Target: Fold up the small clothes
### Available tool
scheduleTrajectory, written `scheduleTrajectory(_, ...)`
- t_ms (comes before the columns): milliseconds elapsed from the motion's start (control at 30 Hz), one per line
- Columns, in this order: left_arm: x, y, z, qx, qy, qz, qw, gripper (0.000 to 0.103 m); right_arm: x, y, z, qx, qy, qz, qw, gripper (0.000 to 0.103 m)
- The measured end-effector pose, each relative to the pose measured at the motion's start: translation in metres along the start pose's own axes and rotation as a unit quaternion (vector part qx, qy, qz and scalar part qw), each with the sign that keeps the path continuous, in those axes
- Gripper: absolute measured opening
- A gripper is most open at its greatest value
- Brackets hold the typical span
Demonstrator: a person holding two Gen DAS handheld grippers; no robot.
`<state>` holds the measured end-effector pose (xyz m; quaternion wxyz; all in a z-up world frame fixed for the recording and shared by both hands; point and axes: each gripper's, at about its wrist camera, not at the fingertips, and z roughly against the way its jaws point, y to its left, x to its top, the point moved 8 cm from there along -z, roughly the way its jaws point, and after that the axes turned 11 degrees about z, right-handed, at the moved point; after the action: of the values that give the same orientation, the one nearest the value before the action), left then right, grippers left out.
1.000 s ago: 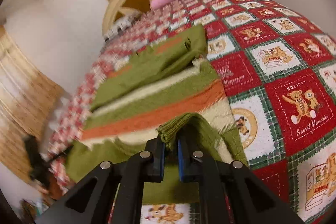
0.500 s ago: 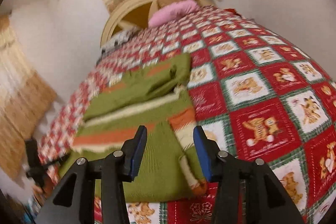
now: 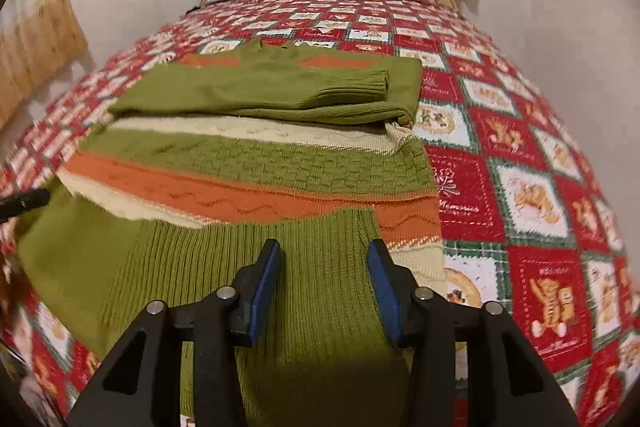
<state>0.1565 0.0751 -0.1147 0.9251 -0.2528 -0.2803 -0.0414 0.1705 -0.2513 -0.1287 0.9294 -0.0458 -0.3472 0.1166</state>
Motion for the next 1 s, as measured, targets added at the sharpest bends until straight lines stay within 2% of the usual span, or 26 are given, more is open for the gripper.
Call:
scheduleTrajectory(67, -0.001, -0.001, -0.001, 0.004, -0.005, -0.002, 1.0, 0.045, 0.0, 0.0, 0.002, -0.011, 0.002, 0.006, 1.0, 0.015)
scheduleTrajectory(100, -0.001, -0.002, -0.001, 0.009, -0.008, -0.007, 0.9999, 0.044, -0.001, -0.001, 0.004, -0.013, 0.001, 0.005, 1.0, 0.013)
scheduleTrajectory(133, -0.002, -0.003, -0.002, 0.02, -0.01, -0.015, 0.9996, 0.03, -0.002, -0.002, 0.006, -0.012, 0.0, 0.0, 1.0, 0.01)
scheduleTrajectory(167, -0.002, -0.003, -0.003, 0.032, -0.012, -0.023, 0.9991, 0.011, -0.003, -0.004, 0.009, -0.007, -0.003, -0.012, 1.0, 0.007)
scheduleTrajectory(333, -0.002, -0.003, 0.001, 0.051, -0.02, -0.029, 0.9981, 0.008, 0.004, -0.007, 0.03, -0.003, -0.034, -0.045, 0.998, 0.004)
scheduleTrajectory(567, 0.017, -0.011, 0.011, 0.074, -0.038, -0.025, 0.9962, 0.007, 0.026, -0.013, 0.063, -0.008, -0.087, -0.072, 0.994, 0.004)
scheduleTrajectory(733, 0.039, -0.015, 0.018, 0.091, -0.059, -0.028, 0.9937, 0.007, 0.039, -0.015, 0.069, -0.013, -0.098, -0.077, 0.992, 0.004)
scheduleTrajectory(1000, 0.071, -0.007, 0.011, 0.109, -0.068, -0.006, 0.9917, 0.005, 0.063, -0.026, 0.073, -0.032, -0.118, -0.082, 0.989, 0.004)
